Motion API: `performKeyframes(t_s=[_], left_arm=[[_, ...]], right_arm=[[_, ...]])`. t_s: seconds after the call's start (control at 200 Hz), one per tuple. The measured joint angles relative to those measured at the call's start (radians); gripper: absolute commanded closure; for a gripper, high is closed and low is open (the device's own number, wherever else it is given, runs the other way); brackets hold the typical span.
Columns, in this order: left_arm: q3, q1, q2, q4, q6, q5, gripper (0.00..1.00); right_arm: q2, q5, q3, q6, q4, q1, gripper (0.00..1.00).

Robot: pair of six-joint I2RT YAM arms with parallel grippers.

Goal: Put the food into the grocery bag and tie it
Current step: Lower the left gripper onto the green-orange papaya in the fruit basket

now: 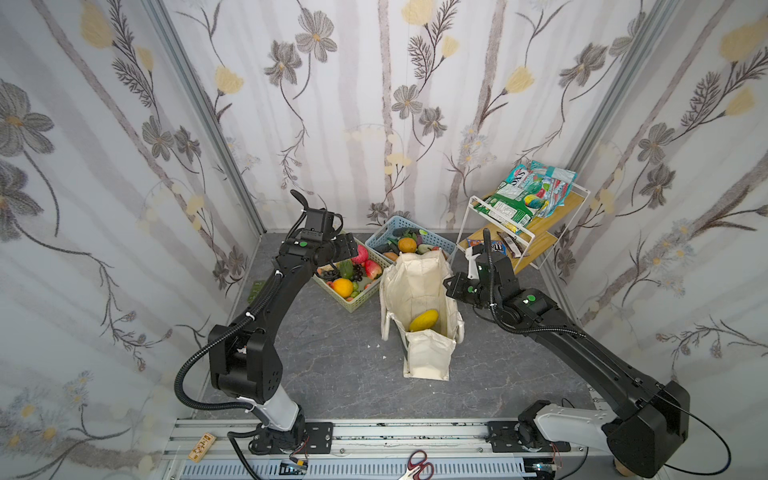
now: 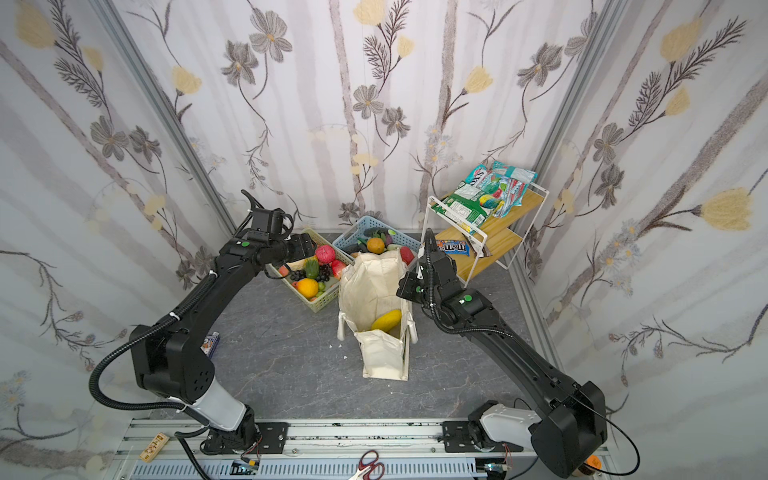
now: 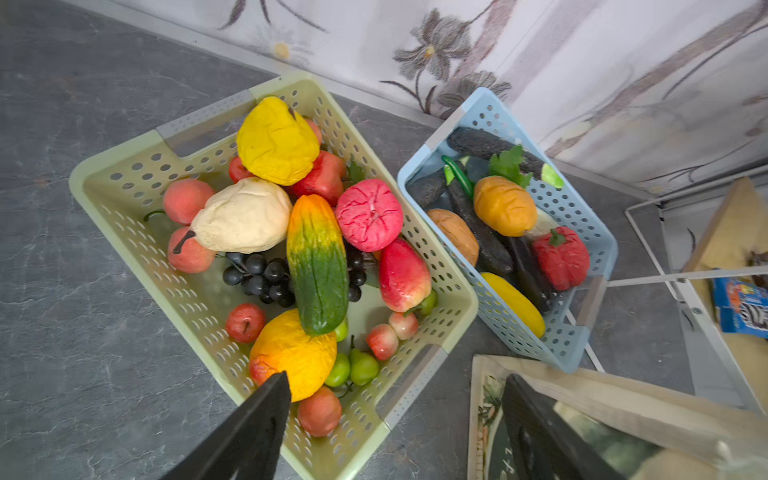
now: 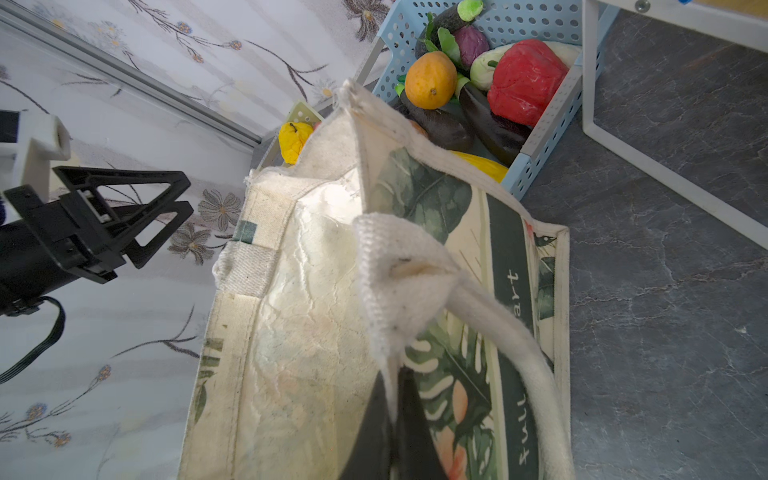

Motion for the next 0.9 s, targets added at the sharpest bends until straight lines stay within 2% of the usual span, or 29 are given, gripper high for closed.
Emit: performKeyframes(t_s=[0.16,0.47,0.899], left_arm=[[-0.013,0.034,0.079,0.035,-0.004,0.001,0.18],[0.009,0.042,0.241,0.083,-0.009,0.026,0.19],[0.051,0.042,0.353,0.105,-0.010,-0.020,0.23]], right_arm=[[0.000,0.000,0.002,0.000,-0.010,0.002,0.97],[0.000,0.004,0.005,0.001,-0.011,0.013,0.97],[0.005,0.005,0.008,0.001,-0.011,0.015,0.97]])
